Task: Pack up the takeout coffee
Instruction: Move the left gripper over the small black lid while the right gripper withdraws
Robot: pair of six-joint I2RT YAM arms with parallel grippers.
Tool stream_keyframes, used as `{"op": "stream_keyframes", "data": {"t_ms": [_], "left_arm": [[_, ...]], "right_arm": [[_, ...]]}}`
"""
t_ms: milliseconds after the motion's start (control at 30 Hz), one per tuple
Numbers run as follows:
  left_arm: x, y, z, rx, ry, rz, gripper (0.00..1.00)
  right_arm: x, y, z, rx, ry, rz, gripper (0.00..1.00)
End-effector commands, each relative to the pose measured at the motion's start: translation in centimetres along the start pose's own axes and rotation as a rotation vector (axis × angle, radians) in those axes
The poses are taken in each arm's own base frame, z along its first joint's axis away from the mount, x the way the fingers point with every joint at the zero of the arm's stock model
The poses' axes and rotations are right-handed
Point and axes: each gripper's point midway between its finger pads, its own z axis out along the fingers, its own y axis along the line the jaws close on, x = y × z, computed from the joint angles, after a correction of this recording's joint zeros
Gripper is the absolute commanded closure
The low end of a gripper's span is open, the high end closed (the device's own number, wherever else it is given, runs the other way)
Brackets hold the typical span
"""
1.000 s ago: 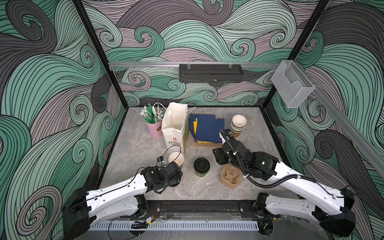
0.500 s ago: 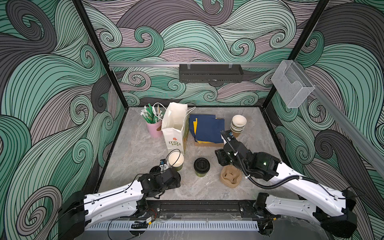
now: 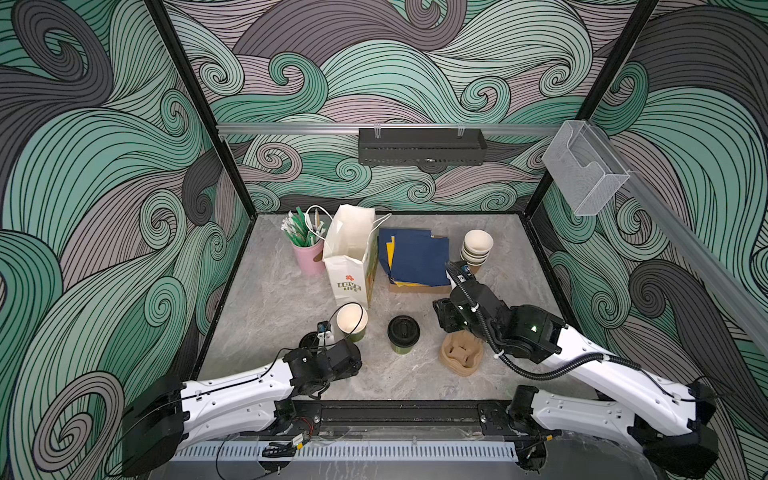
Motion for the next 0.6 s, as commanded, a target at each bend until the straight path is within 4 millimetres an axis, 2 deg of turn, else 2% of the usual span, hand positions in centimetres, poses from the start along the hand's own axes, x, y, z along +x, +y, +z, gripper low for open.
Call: {"op": "stream_keyframes", "data": {"t_ms": [0,67,133,200,333,567], "left_arm": [[-0.4,3.9,-1.0,-0.137,-0.045,-0.066,0.19],[-0.8,4.4,-1.6,-0.141,-0.059,-0.072,0.2],[-1.1,4.1,-2.1,-0.106,-0.067,-0.062,0.2],[-1.3,3.2,-2.3,-0.051,-0.073,-0.05,0.18],[-1.4,-0.9,-2.2,0.138,-0.068,0.0,0.15],[-1.3,-1.9,-1.2,0.131,-0.067,0.024,0.12]], "right_arm": [[0.0,-0.7,-0.3,0.021,-0.011,0.024,0.45],[0.0,-0.7,-0.2,0.02,-0.013,0.026,0.45],[0.1,-0.7,-0.2,0.019,-0.013,0.031,0.45],[0.1,-0.7,-0.1,0.018,-0.014,0.033,0.45],[0.3,-0.8,-0.1,0.015,-0.017,0.044,0.45],[0.6,-1.2,-0.3,0.024,-0.017,0.049,0.45]]}}
